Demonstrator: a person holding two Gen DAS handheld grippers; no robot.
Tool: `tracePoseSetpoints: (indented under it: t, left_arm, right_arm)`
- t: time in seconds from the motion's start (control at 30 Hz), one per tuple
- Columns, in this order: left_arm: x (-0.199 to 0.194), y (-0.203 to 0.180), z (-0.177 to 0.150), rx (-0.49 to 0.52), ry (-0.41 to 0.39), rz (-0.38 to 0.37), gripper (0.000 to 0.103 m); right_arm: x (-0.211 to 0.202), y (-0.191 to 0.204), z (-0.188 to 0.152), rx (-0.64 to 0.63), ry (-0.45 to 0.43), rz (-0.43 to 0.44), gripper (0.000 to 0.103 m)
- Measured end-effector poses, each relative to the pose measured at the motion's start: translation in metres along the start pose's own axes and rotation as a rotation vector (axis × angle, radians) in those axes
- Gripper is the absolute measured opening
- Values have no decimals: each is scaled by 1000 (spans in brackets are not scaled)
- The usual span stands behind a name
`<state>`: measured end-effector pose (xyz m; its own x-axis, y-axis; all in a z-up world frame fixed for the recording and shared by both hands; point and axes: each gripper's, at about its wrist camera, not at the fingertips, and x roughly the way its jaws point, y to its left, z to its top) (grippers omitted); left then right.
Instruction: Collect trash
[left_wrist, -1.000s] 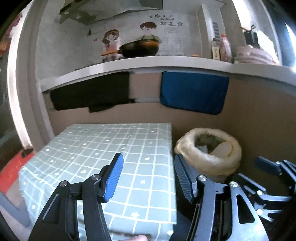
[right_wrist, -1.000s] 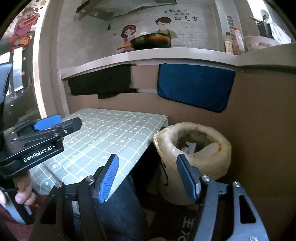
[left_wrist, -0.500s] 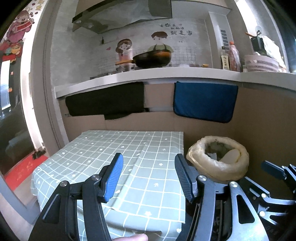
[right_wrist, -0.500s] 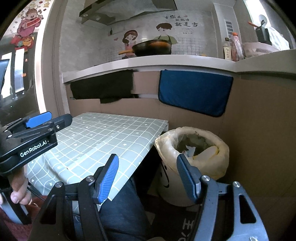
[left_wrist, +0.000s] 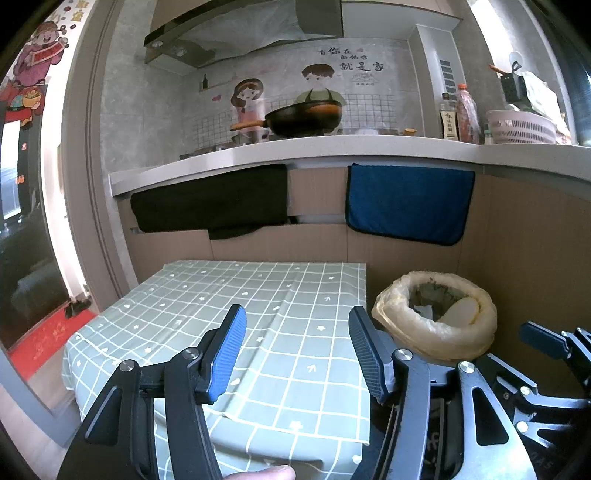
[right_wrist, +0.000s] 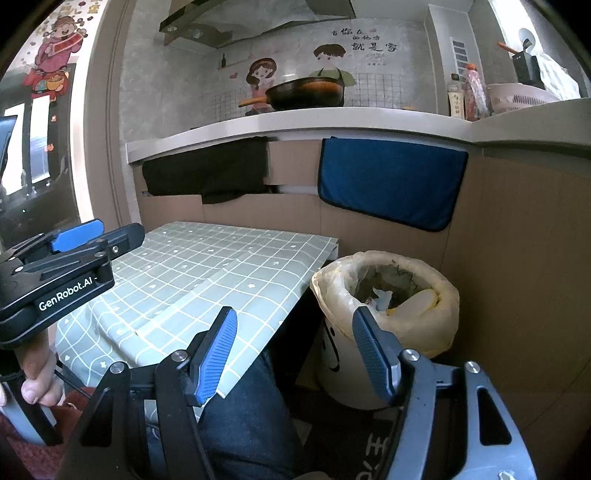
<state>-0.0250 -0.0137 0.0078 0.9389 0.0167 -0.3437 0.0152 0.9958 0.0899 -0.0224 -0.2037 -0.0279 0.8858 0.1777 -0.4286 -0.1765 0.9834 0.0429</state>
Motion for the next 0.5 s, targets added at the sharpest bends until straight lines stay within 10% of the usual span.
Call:
tracePoseSetpoints:
  t: [0.5]
  left_arm:
    - [0, -3, 1, 4, 2, -5, 59]
  right_arm:
    - [-2, -3, 0, 17, -2, -11, 63]
